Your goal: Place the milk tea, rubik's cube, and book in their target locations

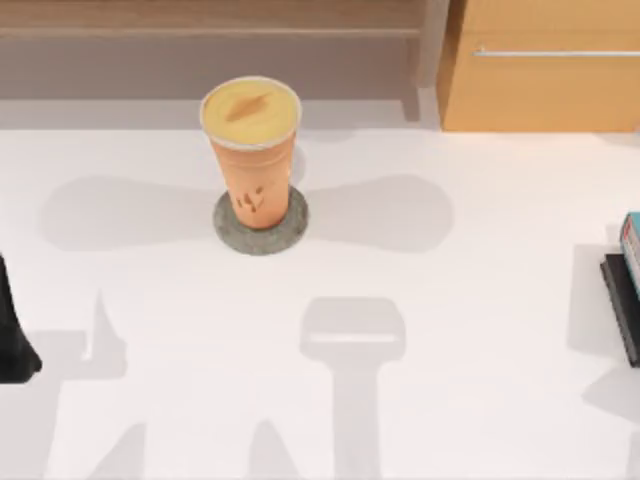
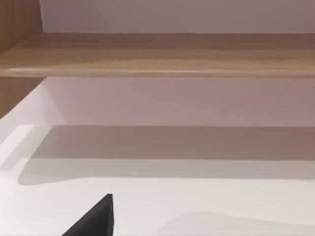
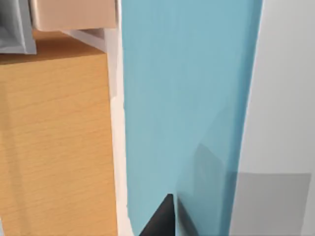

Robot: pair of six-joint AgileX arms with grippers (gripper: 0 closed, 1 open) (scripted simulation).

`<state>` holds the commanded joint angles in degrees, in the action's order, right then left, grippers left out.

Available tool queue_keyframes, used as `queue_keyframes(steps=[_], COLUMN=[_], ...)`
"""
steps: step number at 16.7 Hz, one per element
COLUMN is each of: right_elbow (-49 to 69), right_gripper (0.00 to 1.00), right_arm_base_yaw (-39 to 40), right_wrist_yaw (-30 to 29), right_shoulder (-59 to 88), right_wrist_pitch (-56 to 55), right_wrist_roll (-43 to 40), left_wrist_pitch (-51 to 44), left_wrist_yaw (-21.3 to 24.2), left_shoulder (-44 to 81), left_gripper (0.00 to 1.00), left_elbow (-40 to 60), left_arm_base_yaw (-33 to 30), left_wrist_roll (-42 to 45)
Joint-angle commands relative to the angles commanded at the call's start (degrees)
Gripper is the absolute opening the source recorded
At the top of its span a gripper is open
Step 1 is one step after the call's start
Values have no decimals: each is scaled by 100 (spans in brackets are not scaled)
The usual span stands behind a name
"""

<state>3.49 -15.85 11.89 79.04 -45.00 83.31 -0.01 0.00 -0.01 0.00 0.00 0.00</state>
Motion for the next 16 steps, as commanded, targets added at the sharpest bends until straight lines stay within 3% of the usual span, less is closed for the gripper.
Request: queue_keyframes(steps=[10, 16], right_elbow=[0, 0], right_gripper=[98, 100], right_arm_base_yaw=[0, 0], right_wrist_yaw=[0, 0], right_shoulder=[0, 0], right_wrist_pitch=[0, 0], right_wrist_roll=[0, 0], left_wrist_pitch=[0, 0], left_wrist_yaw=[0, 0], left_shoulder=[0, 0], left_gripper=[100, 100], left_elbow=[0, 0], left_arm_base_yaw=[0, 0], left_wrist_roll=[0, 0])
